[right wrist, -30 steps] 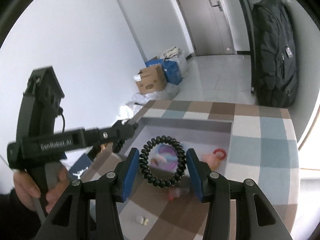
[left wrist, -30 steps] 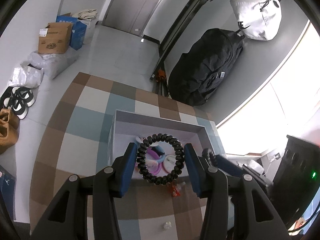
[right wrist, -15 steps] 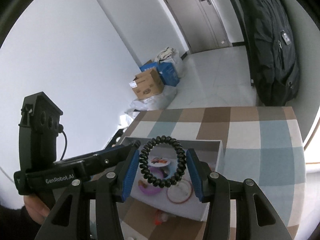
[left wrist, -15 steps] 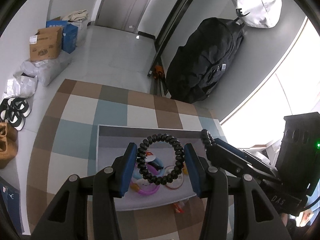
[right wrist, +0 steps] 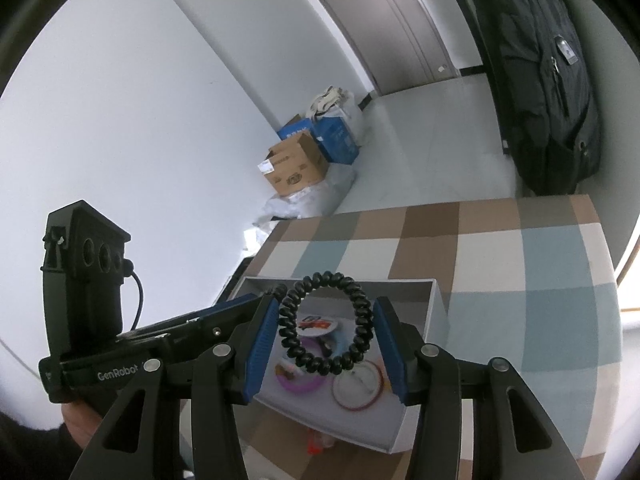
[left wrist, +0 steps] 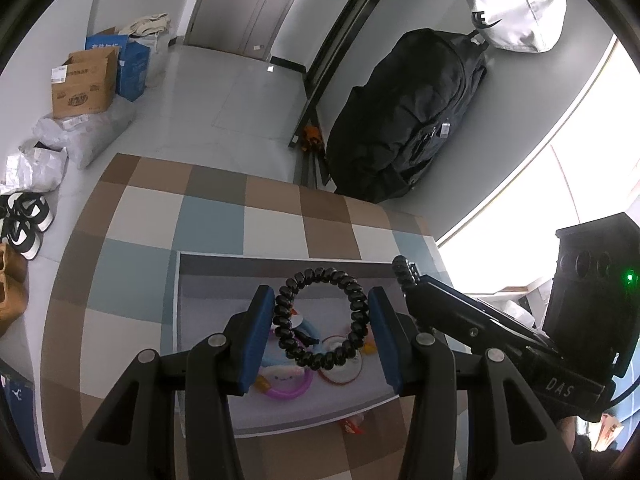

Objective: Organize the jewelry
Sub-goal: 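Lower the coil bracelet into the box and open the left tool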

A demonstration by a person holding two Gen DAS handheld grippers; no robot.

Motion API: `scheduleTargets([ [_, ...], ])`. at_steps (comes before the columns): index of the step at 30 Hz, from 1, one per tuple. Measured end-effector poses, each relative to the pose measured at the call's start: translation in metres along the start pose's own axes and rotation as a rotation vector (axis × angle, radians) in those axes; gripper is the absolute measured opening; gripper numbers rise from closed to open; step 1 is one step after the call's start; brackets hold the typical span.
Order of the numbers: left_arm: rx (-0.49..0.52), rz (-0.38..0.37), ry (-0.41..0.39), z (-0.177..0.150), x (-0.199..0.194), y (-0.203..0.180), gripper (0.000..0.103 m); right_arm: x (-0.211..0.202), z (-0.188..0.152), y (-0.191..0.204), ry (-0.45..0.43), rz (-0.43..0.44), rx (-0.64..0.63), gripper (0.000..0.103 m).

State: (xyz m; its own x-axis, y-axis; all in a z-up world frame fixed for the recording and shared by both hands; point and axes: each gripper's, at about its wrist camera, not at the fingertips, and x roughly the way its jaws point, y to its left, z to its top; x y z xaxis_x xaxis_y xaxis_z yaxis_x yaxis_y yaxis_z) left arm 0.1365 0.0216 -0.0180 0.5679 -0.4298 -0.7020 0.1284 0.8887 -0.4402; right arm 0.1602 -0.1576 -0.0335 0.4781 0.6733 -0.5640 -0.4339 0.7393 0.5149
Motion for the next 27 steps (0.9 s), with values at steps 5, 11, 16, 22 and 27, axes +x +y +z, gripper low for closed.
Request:
scheduleTargets([
  [5,-0.009,-0.013,0.017,0.001,0.002,-0.001,0.048,0.001,0.000,-0.002,0.002,0.014,0.020,0.051],
  [11,-0.025,-0.029,-0.007,0.002,-0.002,-0.001,0.075,-0.008,0.002,-0.001,-0.042,0.030,0.028,0.075],
  [16,-0.021,-0.010,-0.015,0.001,-0.004,-0.001,0.075,-0.018,0.004,-0.003,-0.082,0.017,0.045,0.082],
  [22,0.019,0.049,-0.046,-0.003,-0.008,-0.006,0.075,-0.025,0.002,-0.006,-0.088,-0.002,0.064,0.085],
  [27,0.068,0.107,-0.065,-0.009,-0.012,-0.013,0.076,-0.029,-0.001,-0.006,-0.092,-0.015,0.060,0.092],
])
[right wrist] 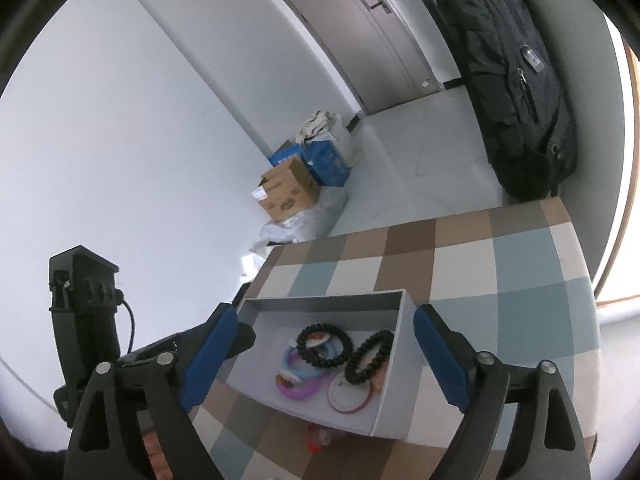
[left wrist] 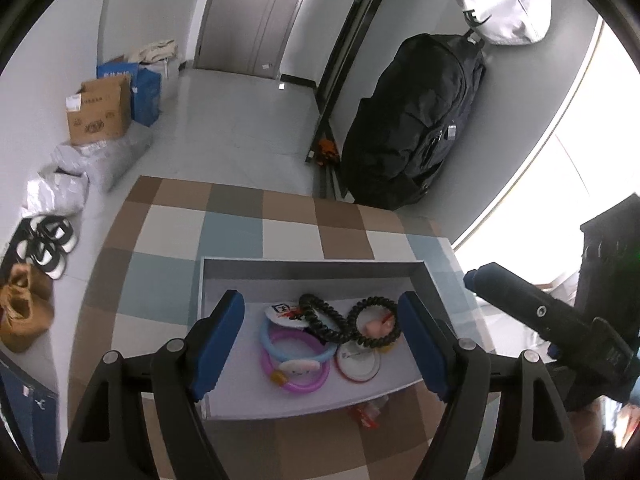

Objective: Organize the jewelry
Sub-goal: 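Lower the coil bracelet into the box and open the left tool, then withdraw the left tool and grasp the small white charm on the table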

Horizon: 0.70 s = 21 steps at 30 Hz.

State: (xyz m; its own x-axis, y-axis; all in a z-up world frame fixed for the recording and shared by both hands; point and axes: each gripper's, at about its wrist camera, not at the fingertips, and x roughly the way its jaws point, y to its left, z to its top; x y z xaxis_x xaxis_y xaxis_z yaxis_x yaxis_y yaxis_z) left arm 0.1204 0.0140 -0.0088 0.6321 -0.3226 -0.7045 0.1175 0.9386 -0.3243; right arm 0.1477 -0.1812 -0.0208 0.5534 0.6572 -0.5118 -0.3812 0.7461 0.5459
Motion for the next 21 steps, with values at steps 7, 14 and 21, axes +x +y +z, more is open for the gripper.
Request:
scheduleTargets([
  [7,0.035,0.075,-0.037,-0.010,-0.013,-0.003,0.076,-0.010,-0.011,0.002,0.000,-0.019,-0.030,0.093],
  [14,0.024,0.123,-0.053,-0.028,-0.028,0.001,0.076,-0.019,-0.027,0.004,0.018,-0.054,-0.031,0.099],
  [21,0.020,0.156,-0.046,-0.044,-0.035,0.001,0.076,-0.030,-0.043,0.015,0.027,-0.091,-0.074,0.103],
])
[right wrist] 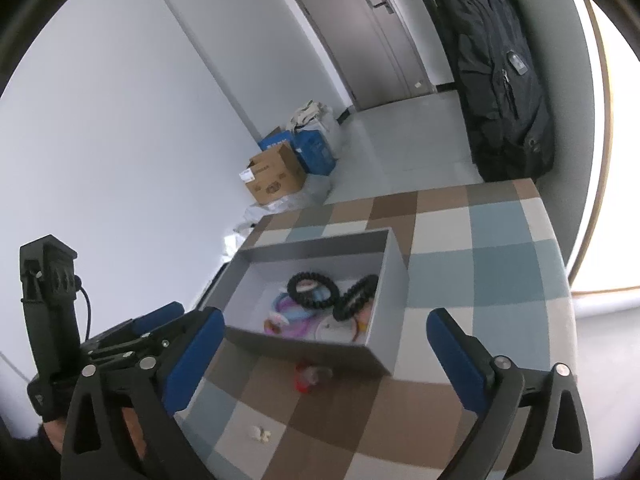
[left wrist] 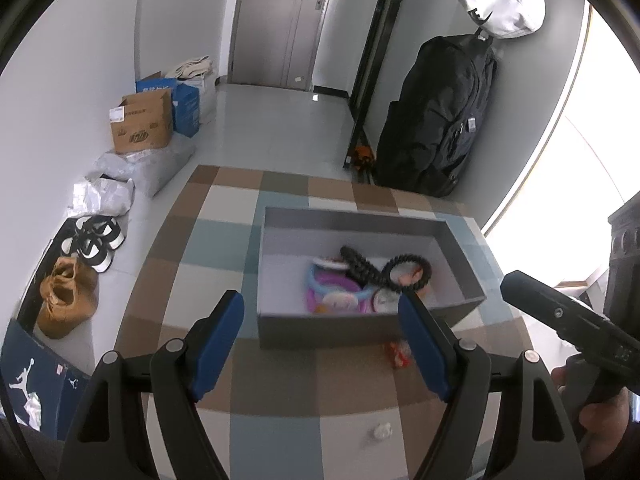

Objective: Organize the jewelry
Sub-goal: 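Withdraw the left tool and grasp the small white charm on the table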

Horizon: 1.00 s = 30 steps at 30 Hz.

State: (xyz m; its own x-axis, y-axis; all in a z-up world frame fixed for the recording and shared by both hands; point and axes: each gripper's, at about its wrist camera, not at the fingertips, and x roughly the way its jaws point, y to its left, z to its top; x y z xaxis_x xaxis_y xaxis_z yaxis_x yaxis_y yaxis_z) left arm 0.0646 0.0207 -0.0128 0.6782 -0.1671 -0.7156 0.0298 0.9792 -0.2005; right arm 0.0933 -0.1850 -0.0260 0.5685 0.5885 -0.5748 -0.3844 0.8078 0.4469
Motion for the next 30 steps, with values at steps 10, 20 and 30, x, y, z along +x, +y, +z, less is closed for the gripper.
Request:
scheduleTargets([
  [10,0.052,0.020,0.039,-0.021,-0.003,-0.008,0.086,-0.009,-0.014,0.003,0.019,-0.087,-0.051,0.103],
  [20,0.147,0.006,0.169,-0.046,0.011,-0.025,0.086,-0.011,-0.017,-0.003,0.031,-0.141,-0.049,0.103],
  [30,0.228,0.031,0.232,-0.058,0.014,-0.037,0.086,-0.009,-0.022,-0.004,0.063,-0.160,-0.060,0.103],
])
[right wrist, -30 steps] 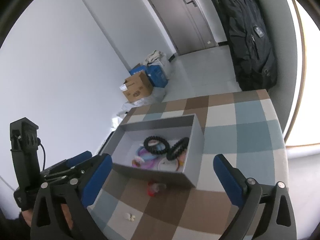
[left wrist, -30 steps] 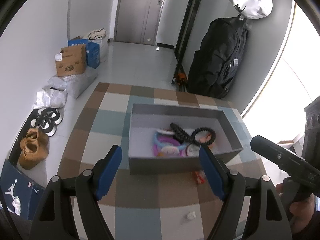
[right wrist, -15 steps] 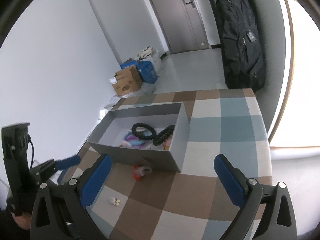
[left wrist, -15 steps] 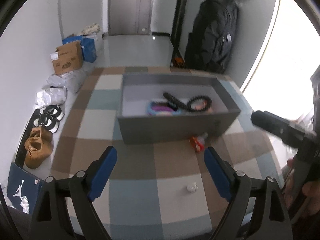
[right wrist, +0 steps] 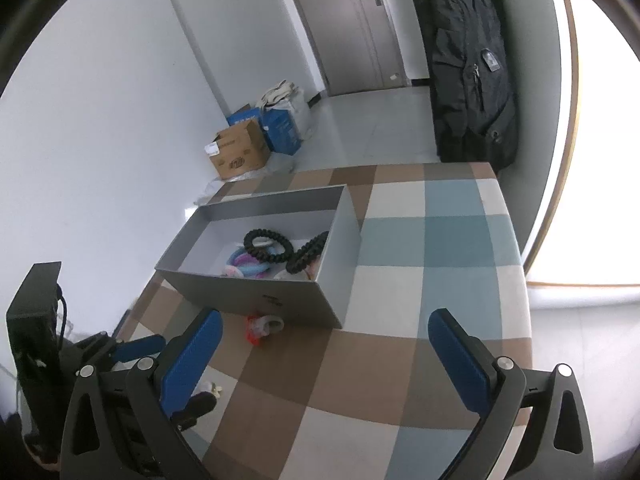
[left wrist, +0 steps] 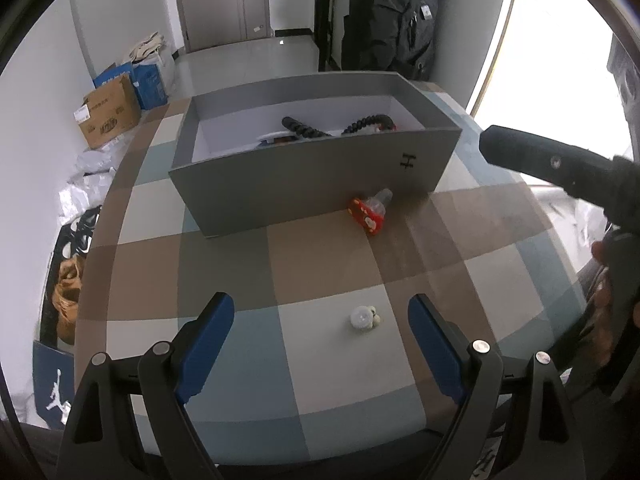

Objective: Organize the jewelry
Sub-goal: 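Withdraw the left tool and grasp the small white charm on the table, then grasp the red pacifier clip with the right tool while the left tool holds the charm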

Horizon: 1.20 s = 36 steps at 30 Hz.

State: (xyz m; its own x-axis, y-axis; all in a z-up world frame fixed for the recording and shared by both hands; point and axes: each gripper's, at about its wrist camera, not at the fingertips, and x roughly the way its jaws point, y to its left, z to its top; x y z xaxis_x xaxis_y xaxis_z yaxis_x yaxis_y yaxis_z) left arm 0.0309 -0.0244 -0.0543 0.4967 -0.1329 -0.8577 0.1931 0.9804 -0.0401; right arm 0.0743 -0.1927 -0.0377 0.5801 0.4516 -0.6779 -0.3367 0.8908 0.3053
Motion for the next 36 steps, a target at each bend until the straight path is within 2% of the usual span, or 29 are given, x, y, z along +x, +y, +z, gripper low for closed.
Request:
scheduleTargets([
  [5,-0.005,-0.031,0.040,-0.003,0.005,-0.002,0.084,0.001,-0.001,0.001,0.010,-0.004,-0.003,0.103],
  [7,0.002,-0.039,0.053,-0.004,0.006,-0.003,0.062,0.000,-0.001,0.002,0.009,-0.006,-0.002,0.103],
  [8,0.007,-0.033,0.055,-0.004,0.007,-0.004,0.060,0.000,-0.001,0.001,0.008,-0.005,0.000,0.103],
  [10,0.029,-0.022,0.045,-0.005,0.005,-0.008,0.046,0.000,-0.001,0.001,0.009,-0.005,0.003,0.103],
  [16,0.072,-0.059,0.042,-0.008,0.001,-0.017,0.011,0.001,-0.001,-0.001,0.018,-0.004,0.012,0.103],
  [20,0.080,-0.089,0.061,-0.008,-0.001,-0.021,0.011,0.003,-0.001,-0.002,0.023,-0.005,0.014,0.103],
  [27,0.023,-0.145,0.066,-0.002,-0.001,-0.012,0.007,0.004,-0.001,-0.007,0.022,-0.023,0.029,0.103],
  [36,-0.100,-0.192,-0.031,0.012,-0.018,0.011,0.007,0.018,-0.006,-0.005,0.084,0.022,0.057,0.103],
])
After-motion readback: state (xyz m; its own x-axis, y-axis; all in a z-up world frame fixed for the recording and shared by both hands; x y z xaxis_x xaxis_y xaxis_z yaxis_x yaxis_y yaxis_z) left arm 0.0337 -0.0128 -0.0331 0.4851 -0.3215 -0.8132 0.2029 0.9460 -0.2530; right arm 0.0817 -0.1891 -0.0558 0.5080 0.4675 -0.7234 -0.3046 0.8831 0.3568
